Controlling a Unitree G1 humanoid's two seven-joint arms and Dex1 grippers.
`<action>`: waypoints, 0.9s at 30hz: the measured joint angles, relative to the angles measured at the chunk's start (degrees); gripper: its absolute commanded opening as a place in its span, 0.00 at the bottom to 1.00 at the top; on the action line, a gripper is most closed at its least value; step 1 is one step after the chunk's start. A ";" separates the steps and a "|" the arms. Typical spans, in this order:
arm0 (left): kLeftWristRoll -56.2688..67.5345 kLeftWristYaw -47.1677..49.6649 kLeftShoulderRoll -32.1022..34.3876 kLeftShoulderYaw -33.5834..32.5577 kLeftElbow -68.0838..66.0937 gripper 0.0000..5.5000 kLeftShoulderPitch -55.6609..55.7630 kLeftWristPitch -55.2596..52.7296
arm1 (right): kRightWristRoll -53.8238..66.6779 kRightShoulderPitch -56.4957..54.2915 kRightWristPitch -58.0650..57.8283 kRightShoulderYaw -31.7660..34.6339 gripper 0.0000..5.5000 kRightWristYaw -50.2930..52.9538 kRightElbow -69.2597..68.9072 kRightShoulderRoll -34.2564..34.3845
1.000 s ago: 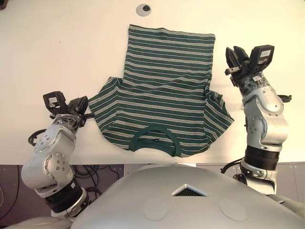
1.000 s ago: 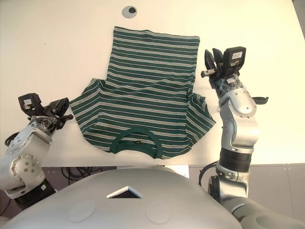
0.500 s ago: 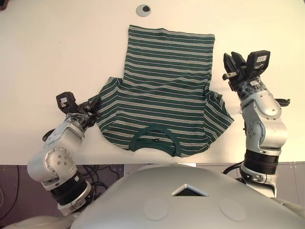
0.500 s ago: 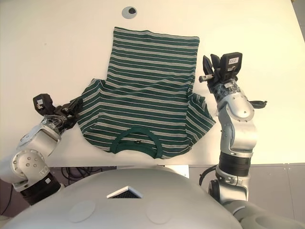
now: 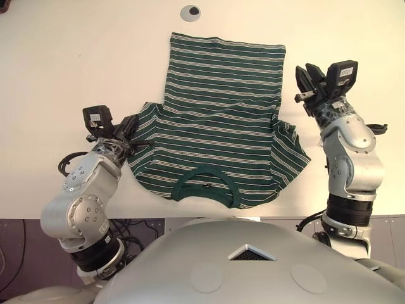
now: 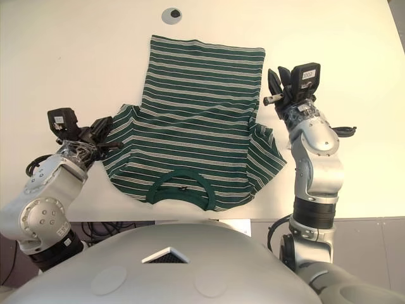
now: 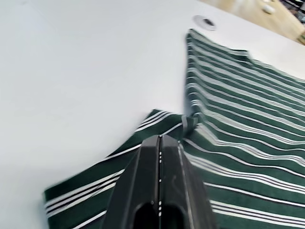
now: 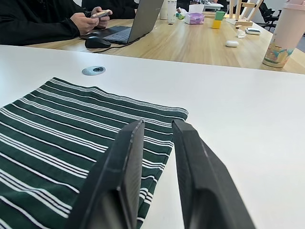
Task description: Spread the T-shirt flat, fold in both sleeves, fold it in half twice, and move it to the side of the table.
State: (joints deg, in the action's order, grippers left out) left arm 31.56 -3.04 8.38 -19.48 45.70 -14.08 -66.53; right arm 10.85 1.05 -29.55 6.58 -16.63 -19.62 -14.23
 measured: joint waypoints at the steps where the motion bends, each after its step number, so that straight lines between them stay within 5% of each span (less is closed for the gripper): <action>1: -0.29 0.00 0.62 0.30 0.03 0.01 -0.21 0.03 | 0.01 -0.05 0.01 -0.01 0.19 0.00 0.06 0.00; 8: -5.61 -0.29 5.18 0.89 -1.49 0.13 -3.28 4.51 | 0.01 -0.39 0.09 -0.07 0.19 -0.06 0.62 -0.04; 21: -5.07 -3.10 4.44 -3.31 -10.88 0.13 -6.69 8.02 | 0.02 -0.39 0.11 -0.35 0.19 -0.03 0.63 -0.03; 27: -3.60 -3.30 3.14 -3.22 -11.68 0.26 -6.13 8.13 | -0.05 -0.39 0.39 -0.55 0.19 -0.08 0.64 -0.04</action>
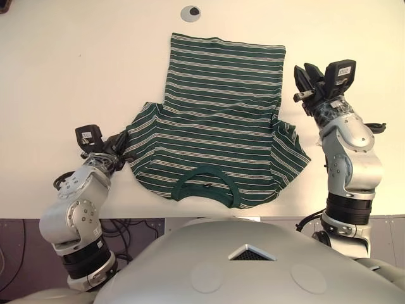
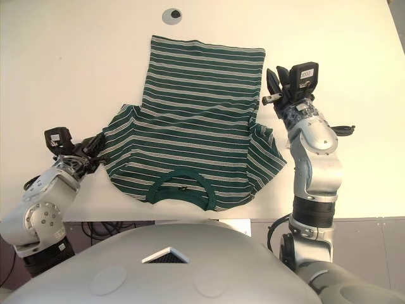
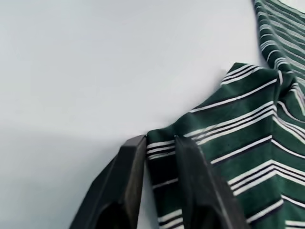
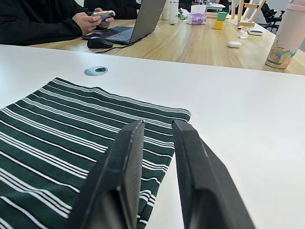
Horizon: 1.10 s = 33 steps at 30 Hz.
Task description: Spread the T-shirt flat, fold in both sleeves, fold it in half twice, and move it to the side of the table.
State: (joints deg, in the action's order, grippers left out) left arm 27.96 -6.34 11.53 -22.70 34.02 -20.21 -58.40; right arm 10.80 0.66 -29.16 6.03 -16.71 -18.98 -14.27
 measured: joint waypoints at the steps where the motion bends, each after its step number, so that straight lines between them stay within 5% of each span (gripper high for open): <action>1: -0.31 -0.06 0.29 0.41 -0.14 0.26 -0.05 0.22 | 0.00 0.00 0.07 -0.01 0.19 0.01 0.00 0.00; 11: -2.21 0.05 1.41 3.40 -0.11 0.26 -0.75 2.71 | 0.02 -0.01 0.11 -0.23 0.19 0.01 0.15 0.00; 21: 0.03 0.79 -1.91 1.66 -0.58 0.01 0.10 3.08 | 0.01 -0.39 0.28 -0.49 0.19 -0.02 0.68 0.00; 33: 0.30 0.19 -1.42 4.47 7.85 0.01 1.01 7.41 | 0.02 -1.15 0.32 -0.52 0.19 -0.04 0.99 -0.05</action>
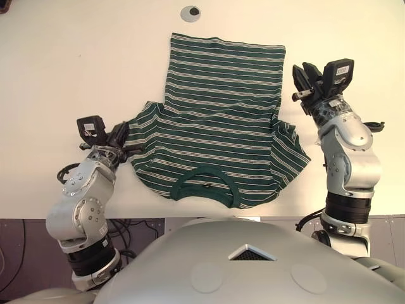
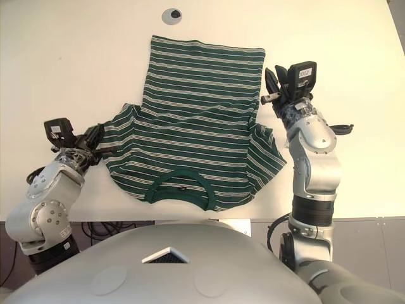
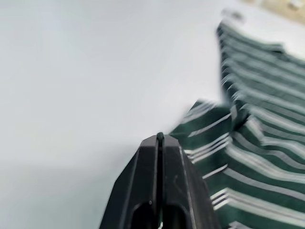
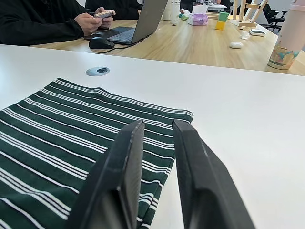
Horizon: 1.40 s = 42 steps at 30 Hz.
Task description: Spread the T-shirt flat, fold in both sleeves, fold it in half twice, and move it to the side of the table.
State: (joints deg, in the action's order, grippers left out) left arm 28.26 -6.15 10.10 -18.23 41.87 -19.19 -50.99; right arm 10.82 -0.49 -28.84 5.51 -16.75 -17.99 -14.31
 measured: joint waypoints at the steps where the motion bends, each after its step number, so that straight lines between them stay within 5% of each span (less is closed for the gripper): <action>1: 1.11 -0.91 -0.34 0.82 2.99 0.01 -0.28 1.40 | 0.02 -0.41 0.00 -0.01 0.19 -0.08 0.04 0.00; 12: 0.38 -5.12 6.84 17.93 7.72 0.01 -4.42 -0.66 | 0.09 -2.22 -0.07 -0.19 0.19 -0.38 0.24 0.06; 24: 1.33 -8.79 13.82 23.54 4.60 0.04 -5.28 -6.32 | 0.05 -2.30 -0.05 -1.01 0.19 -0.38 0.75 0.07; 34: 9.58 -7.33 8.64 18.41 5.68 0.15 -2.30 -11.79 | 0.04 -2.60 0.00 -1.10 0.19 -0.48 1.33 0.01; 39: 19.27 -8.95 11.14 7.15 0.28 0.15 16.61 -16.07 | 0.02 -2.33 0.10 -1.09 0.19 -0.45 1.80 0.04; 42: 19.49 -9.78 13.44 6.82 -7.92 0.15 29.08 -16.31 | -0.01 -2.49 0.94 -1.27 0.19 -0.47 2.53 0.09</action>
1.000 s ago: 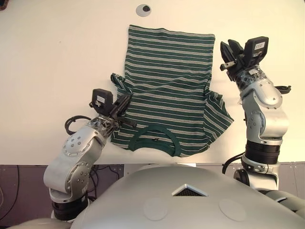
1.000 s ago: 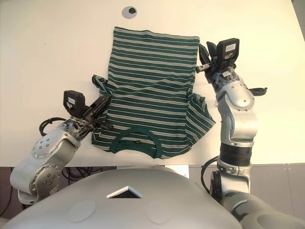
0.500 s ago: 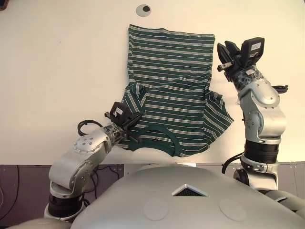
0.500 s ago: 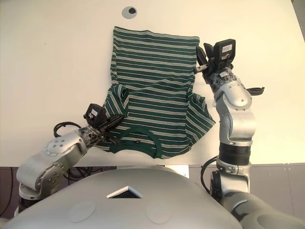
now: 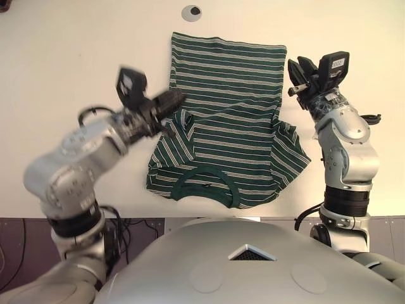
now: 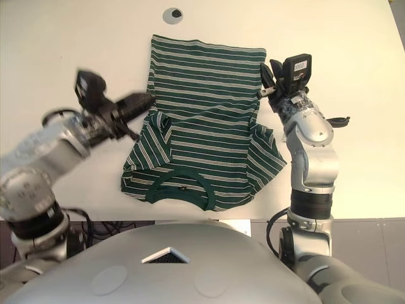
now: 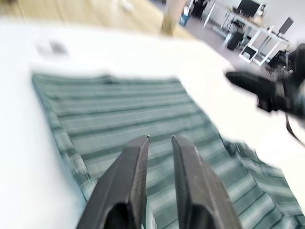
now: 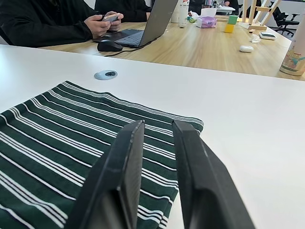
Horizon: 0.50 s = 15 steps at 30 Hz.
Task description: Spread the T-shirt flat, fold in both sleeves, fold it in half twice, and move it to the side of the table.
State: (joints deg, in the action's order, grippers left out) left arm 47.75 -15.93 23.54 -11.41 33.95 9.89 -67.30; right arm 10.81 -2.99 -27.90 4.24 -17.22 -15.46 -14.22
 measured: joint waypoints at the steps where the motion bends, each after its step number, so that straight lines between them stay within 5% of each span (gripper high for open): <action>1: -1.96 -1.55 1.31 2.78 -3.67 0.15 3.30 0.96 | -0.01 -0.20 0.18 -0.02 0.19 0.03 0.41 0.01; 9: -24.08 -15.85 2.81 24.56 -38.16 0.15 15.67 24.32 | 0.01 -0.97 1.27 -1.02 0.19 0.00 1.86 0.14; 15: -35.34 -23.01 -3.25 27.82 -74.42 0.15 27.37 46.47 | 0.03 -3.28 1.36 -2.11 0.19 -1.16 3.38 0.05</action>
State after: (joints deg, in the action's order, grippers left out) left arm 12.41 -38.94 20.29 16.41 -40.47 37.26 -20.83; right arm 10.84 -6.27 -26.55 2.13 -18.37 -12.08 -14.17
